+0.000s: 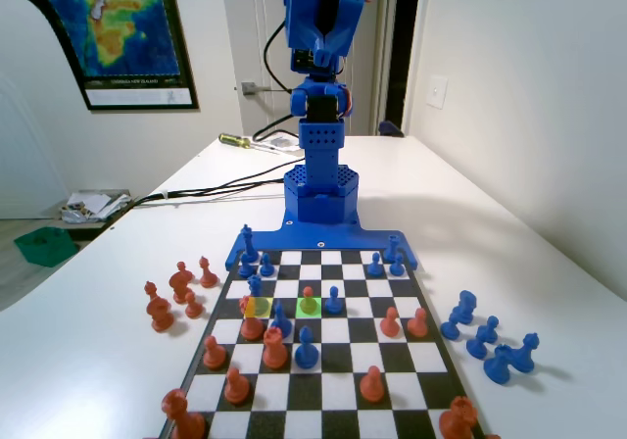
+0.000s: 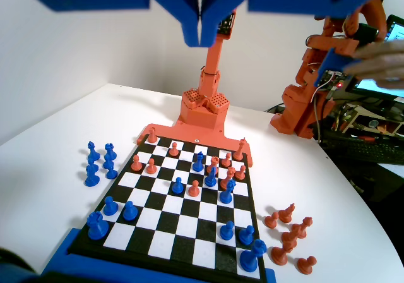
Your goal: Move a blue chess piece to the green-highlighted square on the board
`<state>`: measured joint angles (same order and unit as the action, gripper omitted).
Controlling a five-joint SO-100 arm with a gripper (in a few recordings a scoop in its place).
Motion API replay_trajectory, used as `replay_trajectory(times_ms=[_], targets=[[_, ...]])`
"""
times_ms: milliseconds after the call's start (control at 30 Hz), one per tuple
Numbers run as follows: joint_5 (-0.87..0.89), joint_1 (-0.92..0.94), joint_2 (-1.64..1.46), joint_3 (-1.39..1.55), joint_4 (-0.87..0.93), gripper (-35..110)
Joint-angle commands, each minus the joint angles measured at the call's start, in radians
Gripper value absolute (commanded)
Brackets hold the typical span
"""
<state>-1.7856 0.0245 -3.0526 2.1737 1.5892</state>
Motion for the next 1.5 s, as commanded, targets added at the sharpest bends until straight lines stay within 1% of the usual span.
replay_trajectory(times_ms=[0, 800, 1033, 1233, 1467], targets=[[0.003, 0.005, -0.003, 0.005, -0.017, 2], [0.006, -0.014, 0.015, -0.028, -0.023, 1], [0.026, -0.005, 0.176, -0.146, -0.028, 1], [0.055, 0.014, 0.402, -0.236, -0.051, 1], [0.120, 0.035, 0.598, -0.222, -0.167, 1]])
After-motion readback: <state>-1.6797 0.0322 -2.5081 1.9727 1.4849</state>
